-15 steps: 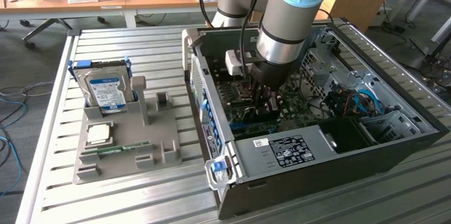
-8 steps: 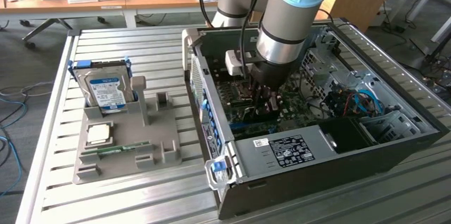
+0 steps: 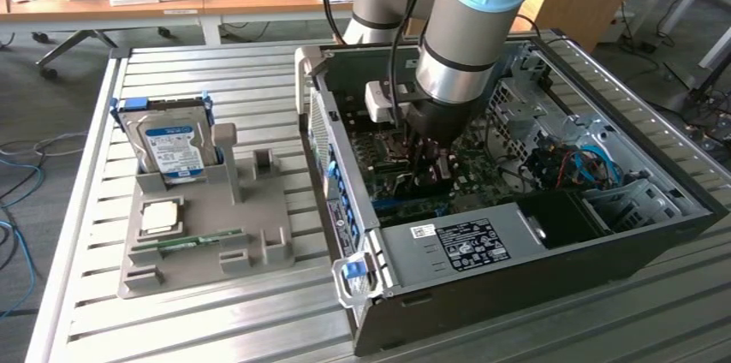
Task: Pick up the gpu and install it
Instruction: 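Insert the gpu into the slot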
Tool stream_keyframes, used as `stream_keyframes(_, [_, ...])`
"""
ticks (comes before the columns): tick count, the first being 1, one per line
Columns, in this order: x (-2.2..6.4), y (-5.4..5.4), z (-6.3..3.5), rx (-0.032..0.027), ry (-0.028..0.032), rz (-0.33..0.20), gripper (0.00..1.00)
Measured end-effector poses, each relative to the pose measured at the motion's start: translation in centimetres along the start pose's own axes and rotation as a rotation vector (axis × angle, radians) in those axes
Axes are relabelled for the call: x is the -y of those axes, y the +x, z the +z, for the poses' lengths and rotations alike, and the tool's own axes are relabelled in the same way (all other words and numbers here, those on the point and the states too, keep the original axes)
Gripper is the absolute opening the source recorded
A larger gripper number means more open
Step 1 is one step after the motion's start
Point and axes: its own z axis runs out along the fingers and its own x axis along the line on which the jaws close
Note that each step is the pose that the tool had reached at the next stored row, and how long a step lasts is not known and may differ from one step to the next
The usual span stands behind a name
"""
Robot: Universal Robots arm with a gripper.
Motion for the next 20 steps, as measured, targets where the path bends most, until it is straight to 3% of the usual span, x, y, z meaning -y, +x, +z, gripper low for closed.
stream_keyframes(12, [0.00, -0.04, -0.39, -0.0002, 0.0001, 0.000, 0.26])
stream_keyframes(17, [0.01, -0.04, -0.40, -0.0065, 0.0001, -0.002, 0.26])
stream_keyframes(20, [0.01, -0.04, -0.40, -0.0066, 0.0001, -0.003, 0.26])
